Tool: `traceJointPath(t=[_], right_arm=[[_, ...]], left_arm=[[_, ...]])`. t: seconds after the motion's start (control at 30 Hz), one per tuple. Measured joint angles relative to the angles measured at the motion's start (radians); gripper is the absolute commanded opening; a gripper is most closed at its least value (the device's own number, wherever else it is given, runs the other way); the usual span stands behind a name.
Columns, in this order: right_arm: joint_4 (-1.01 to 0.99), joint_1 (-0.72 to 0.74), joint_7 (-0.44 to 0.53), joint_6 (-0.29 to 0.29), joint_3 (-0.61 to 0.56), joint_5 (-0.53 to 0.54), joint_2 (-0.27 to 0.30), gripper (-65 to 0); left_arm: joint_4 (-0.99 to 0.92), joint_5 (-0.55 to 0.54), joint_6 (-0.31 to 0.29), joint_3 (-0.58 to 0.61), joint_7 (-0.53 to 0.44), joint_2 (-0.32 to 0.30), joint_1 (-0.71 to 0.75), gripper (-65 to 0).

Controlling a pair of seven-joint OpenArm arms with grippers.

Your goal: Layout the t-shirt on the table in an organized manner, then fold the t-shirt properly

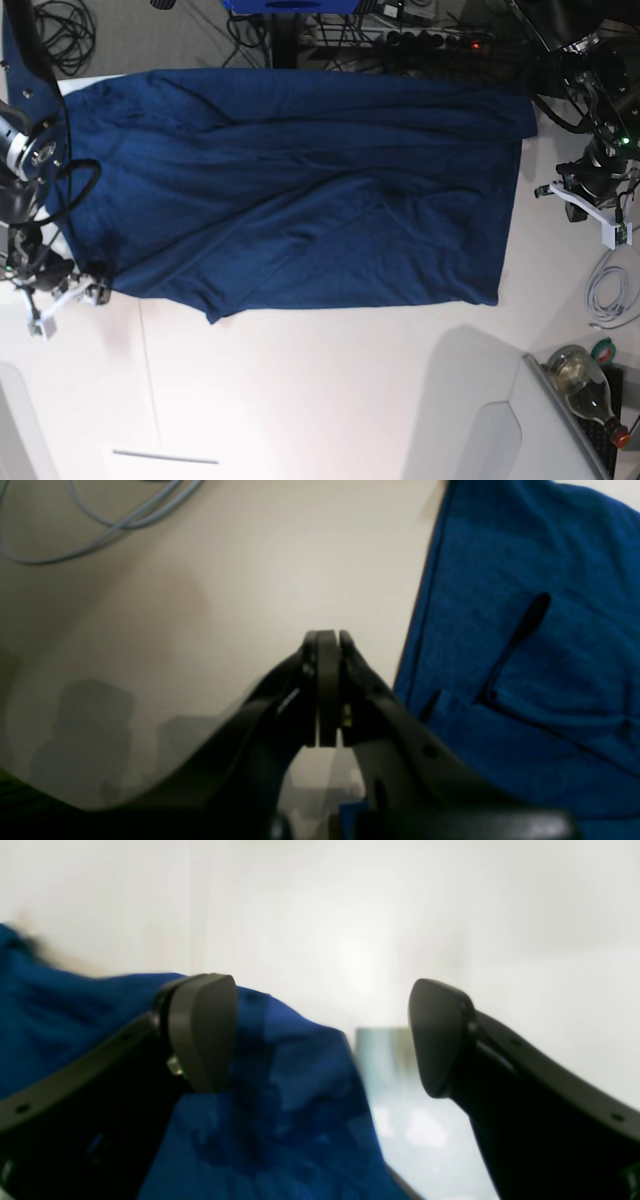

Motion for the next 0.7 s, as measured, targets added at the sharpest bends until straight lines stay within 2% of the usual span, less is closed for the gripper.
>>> traceJointPath(t=[0.1, 0.33, 0.4, 0.53, 0.6, 0.7], right_arm=[[0.000, -0.013, -0.007, -0.024, 0.000, -0.001, -0.003, -14.6], [0.000, -0.023, 0.000, -0.023, -0.001, 0.000, -0.005, -16.5], [0.000, -0.024, -0.004, -0.023, -0.001, 0.000, -0.007, -26.1], [0.000, -0.024, -0.012, -0.022, -0.002, 0.000, -0.008, -50.7], [0.000, -0.023, -0.036, -0.022, -0.002, 0.000, -0.008, -57.9], [0.000, -0.020, -0.057, -0.022, -0.002, 0.000, -0.008, -64.4]], left_arm=[[0.000, 0.000, 0.000, 0.000, 0.000, 0.000, 0.000, -65.0], [0.000, 0.000, 0.000, 0.000, 0.000, 0.000, -0.002, -65.0], [0.000, 0.000, 0.000, 0.000, 0.000, 0.000, -0.002, -65.0], [-0.044, -0.001, 0.000, 0.000, -0.005, 0.000, -0.005, -65.0], [-0.072, 0.003, 0.000, 0.000, -0.002, 0.001, -0.005, -65.0], [-0.077, 0.013, 0.011, 0.038, 0.004, -0.005, -0.027, -65.0]])
